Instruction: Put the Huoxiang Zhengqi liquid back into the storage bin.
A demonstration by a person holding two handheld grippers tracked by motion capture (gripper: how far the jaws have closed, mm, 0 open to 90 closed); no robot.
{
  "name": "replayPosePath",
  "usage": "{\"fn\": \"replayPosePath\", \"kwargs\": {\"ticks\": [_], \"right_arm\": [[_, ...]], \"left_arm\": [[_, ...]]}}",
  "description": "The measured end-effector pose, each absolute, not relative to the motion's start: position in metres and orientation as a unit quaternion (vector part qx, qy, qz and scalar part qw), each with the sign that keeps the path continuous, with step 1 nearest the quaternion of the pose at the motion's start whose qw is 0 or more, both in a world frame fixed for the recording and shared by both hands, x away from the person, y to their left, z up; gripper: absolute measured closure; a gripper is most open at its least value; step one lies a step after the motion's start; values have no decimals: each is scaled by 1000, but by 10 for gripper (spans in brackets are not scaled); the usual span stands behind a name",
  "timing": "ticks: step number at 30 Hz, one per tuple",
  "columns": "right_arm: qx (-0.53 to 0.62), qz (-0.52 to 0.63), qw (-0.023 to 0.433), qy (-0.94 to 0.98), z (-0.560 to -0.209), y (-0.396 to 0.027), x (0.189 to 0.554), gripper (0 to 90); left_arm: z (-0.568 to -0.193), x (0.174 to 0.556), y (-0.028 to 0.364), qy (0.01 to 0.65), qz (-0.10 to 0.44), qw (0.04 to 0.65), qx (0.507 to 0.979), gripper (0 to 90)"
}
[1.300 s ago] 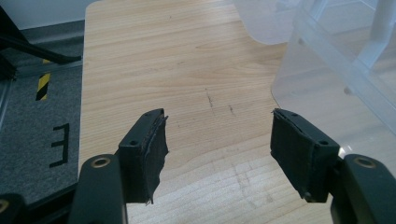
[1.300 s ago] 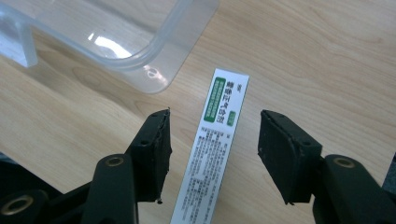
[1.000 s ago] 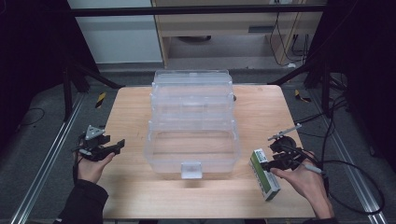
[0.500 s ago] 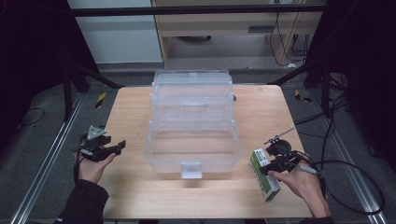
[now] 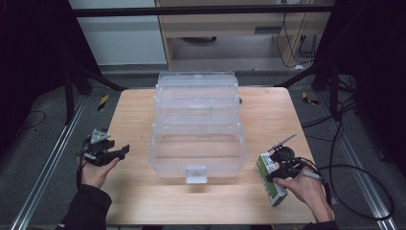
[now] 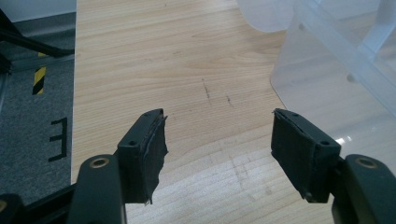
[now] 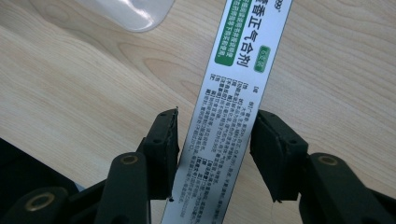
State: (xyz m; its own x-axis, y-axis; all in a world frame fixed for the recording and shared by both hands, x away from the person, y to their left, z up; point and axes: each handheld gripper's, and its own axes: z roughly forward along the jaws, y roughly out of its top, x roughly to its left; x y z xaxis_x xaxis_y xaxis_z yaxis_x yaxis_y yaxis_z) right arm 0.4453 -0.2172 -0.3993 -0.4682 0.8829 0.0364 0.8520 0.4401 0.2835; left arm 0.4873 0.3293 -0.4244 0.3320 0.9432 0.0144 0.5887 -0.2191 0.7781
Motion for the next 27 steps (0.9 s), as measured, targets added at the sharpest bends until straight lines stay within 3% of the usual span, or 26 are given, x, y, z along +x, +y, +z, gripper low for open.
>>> {"fn": "replayPosePath", "kwargs": {"ticks": [4,8,27], "right_arm": [[516,128,58,845,-399,-216,446,553],[523,119,63,842,-398,-218,448,627],[509,118,71,850,-394,-221,452,641]], "left_arm": [[-425,487,329,519,254,347,739,348],[-425,488,329,519,253,347,740,347],[-424,487,325,513,249,350,744,348]]}}
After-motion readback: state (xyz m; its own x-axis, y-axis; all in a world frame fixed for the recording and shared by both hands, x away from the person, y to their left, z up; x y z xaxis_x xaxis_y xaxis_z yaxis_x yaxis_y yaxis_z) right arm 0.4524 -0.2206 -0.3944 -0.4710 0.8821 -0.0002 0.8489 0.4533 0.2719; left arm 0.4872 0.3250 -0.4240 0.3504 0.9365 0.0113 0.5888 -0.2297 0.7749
